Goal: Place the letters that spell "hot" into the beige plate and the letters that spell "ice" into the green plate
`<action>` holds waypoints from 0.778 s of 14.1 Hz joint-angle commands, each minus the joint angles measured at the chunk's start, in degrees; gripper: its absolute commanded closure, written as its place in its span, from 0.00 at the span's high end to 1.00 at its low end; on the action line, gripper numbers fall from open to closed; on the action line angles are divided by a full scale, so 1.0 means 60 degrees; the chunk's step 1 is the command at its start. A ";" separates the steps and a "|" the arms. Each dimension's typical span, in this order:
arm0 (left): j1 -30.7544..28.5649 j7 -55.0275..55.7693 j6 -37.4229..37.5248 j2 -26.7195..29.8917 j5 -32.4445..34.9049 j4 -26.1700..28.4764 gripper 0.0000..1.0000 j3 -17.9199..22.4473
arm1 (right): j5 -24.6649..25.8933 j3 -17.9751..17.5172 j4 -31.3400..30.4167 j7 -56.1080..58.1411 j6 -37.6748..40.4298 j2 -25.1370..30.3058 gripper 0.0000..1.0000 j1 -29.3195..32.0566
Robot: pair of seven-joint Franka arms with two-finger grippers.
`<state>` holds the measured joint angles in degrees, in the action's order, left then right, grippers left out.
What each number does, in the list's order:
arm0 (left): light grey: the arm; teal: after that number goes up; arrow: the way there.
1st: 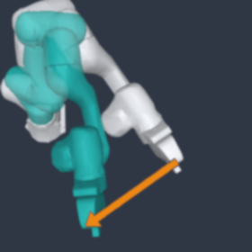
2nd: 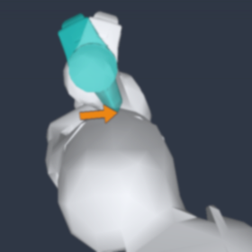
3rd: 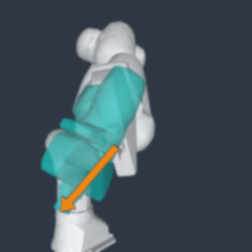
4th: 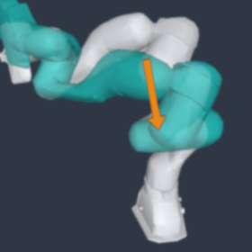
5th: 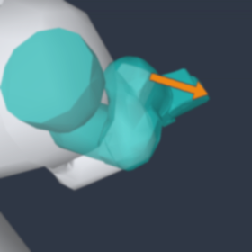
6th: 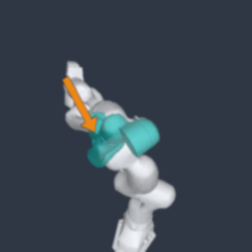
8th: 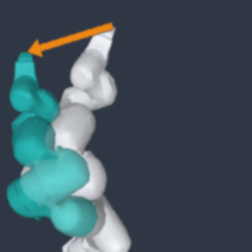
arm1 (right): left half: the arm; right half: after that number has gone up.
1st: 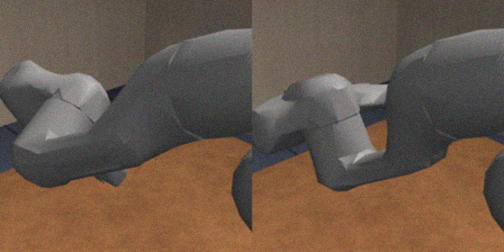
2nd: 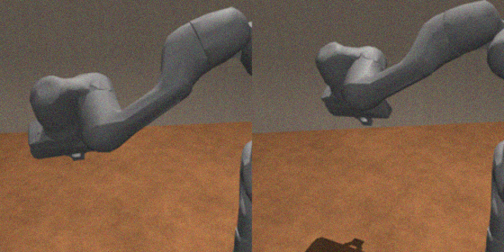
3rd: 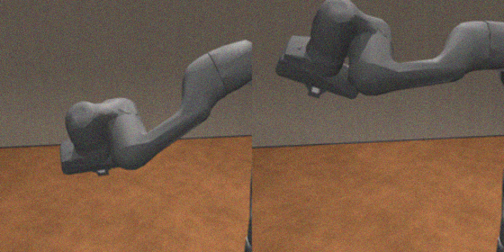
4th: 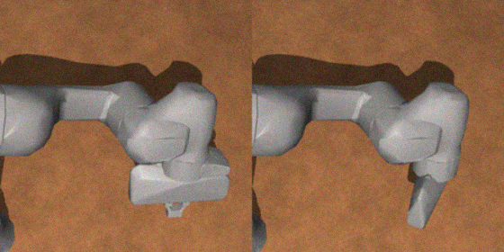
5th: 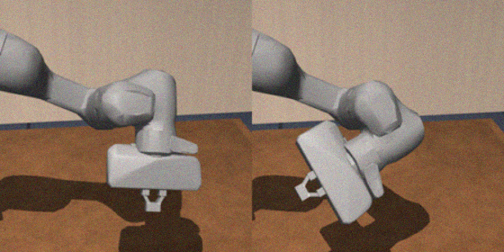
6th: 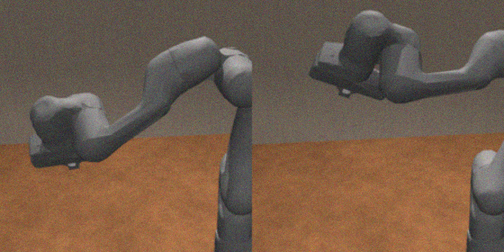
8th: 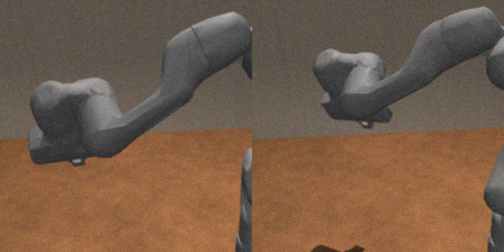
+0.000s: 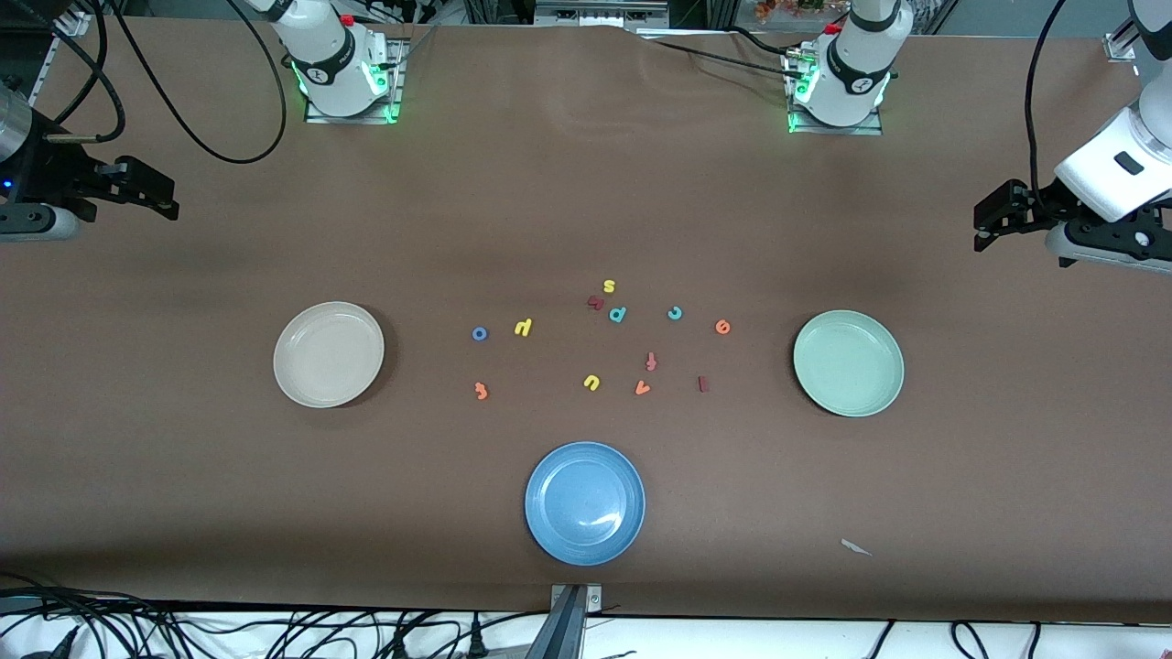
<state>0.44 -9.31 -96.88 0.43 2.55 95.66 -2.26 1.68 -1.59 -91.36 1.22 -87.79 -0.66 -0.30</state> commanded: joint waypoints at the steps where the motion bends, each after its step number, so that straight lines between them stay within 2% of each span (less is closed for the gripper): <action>1: -0.0015 -0.0030 0.0281 0.0059 -0.0117 0.0009 1.00 -0.0005 | -0.0162 0.0030 0.0256 0.0032 0.0100 -0.0124 1.00 0.0021; 11: -0.0015 -0.0030 0.0312 -0.0014 0.0176 -0.0006 1.00 0.0010 | -0.0177 0.0016 0.0270 0.0017 0.0071 -0.0124 1.00 -0.0008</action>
<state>0.41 -9.32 -95.66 0.23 2.66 95.73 -2.23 1.68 -1.59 -91.35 1.21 -87.79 -0.73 -0.31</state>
